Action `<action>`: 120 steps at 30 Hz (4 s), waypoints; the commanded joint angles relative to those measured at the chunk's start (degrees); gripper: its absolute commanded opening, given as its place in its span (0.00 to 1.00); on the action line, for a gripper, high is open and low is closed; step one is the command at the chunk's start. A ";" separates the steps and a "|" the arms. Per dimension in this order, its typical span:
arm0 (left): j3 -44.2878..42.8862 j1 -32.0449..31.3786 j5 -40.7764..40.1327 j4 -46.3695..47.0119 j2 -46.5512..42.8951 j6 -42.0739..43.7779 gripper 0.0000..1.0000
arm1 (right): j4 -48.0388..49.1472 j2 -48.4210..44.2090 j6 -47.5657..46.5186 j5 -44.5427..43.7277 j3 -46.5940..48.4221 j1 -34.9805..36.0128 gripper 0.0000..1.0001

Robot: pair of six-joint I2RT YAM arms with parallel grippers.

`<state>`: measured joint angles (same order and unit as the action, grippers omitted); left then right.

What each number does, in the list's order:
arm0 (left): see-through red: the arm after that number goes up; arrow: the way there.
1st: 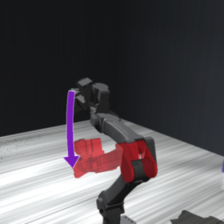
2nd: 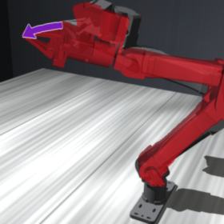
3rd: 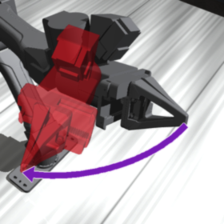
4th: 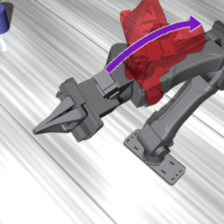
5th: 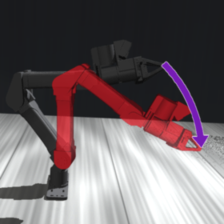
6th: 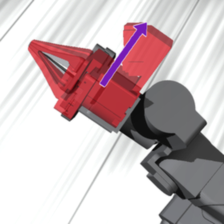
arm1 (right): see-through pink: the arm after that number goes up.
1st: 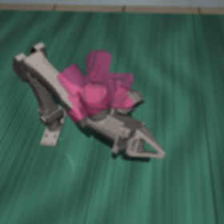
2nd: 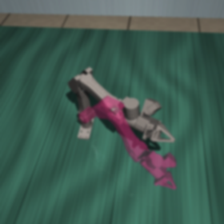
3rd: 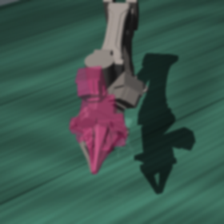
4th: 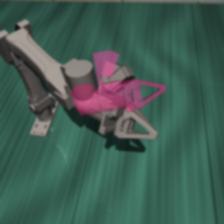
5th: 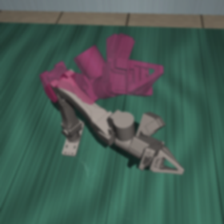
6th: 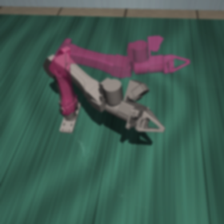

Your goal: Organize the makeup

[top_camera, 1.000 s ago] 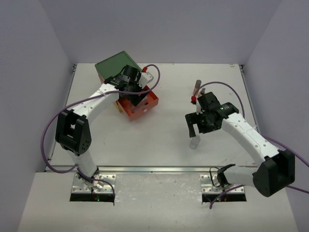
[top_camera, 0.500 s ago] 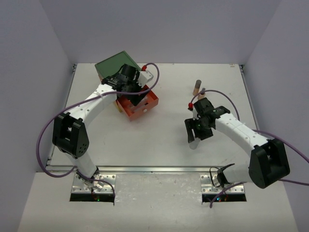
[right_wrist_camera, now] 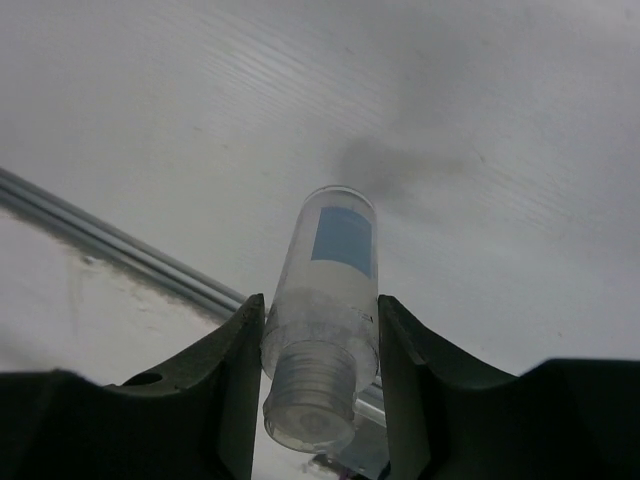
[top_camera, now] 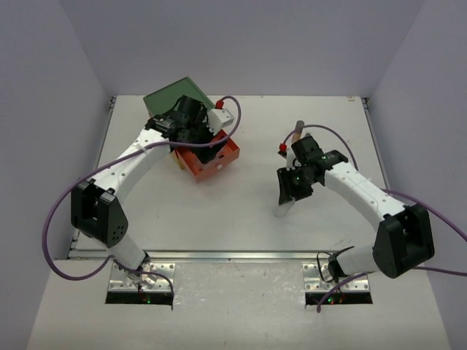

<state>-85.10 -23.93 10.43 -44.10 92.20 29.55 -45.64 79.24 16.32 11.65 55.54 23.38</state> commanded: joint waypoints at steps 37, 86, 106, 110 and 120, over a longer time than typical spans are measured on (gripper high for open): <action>4.36 -10.07 2.07 6.87 -10.18 4.77 0.00 | 24.76 7.76 20.46 31.10 21.96 2.58 0.85; -29.93 11.00 -12.98 1.48 7.20 -8.50 0.84 | 51.11 7.25 25.12 3.11 -3.56 6.77 0.72; -22.03 20.24 -21.75 11.18 12.82 -7.68 0.84 | 60.53 28.12 44.24 5.66 7.60 6.77 0.50; -18.50 20.33 -21.76 13.26 12.74 -7.12 0.85 | 62.26 30.90 46.90 5.41 10.55 6.77 0.49; -9.76 20.33 -19.03 17.64 11.14 -5.34 0.85 | 65.40 37.13 52.93 4.59 17.41 6.91 0.48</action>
<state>-99.12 -4.34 -10.16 -27.02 104.38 22.68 13.40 114.84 65.12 18.48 67.00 30.18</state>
